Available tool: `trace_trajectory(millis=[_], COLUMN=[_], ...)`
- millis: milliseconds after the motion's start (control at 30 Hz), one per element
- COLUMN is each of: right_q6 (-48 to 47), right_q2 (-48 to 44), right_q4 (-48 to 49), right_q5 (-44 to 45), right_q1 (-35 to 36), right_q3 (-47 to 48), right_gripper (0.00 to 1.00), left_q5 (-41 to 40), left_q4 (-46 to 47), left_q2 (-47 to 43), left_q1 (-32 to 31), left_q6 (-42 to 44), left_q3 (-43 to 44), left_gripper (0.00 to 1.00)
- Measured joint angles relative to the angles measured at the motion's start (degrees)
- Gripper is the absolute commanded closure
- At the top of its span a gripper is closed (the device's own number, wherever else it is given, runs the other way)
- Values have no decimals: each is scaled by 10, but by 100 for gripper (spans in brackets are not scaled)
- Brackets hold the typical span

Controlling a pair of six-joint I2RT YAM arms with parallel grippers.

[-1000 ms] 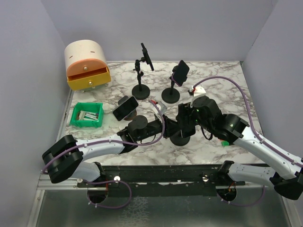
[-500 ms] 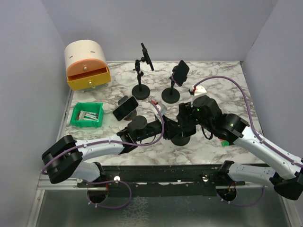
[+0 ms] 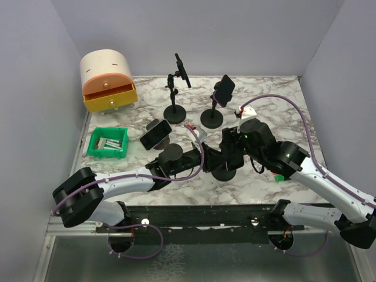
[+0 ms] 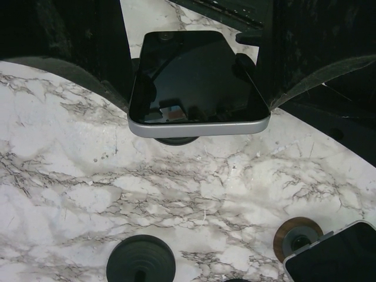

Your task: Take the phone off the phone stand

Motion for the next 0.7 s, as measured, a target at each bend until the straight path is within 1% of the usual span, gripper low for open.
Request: trace_trajectory(millis=[433,533,600,700], right_q6=[3,5,6,7], right_q2=[-2,-3,-4,-4], right_q4=[0,0,0,0], right_q5=[1,3,4,5], right_q1=[0,0,0,0], right_q3=[-1,-2,-3,-3], right_gripper=[72,72,72,72], left_q5=[-11,-17,-23,-30], left_q4=[33,45,48,50], left_q2=[7,7,6,4], left_q1=[0,-1,-1,-1], left_q6=[-28,-39,-45,-53], left_q3=[-4,-12,-18,-25], left_gripper=[51,47,46,49])
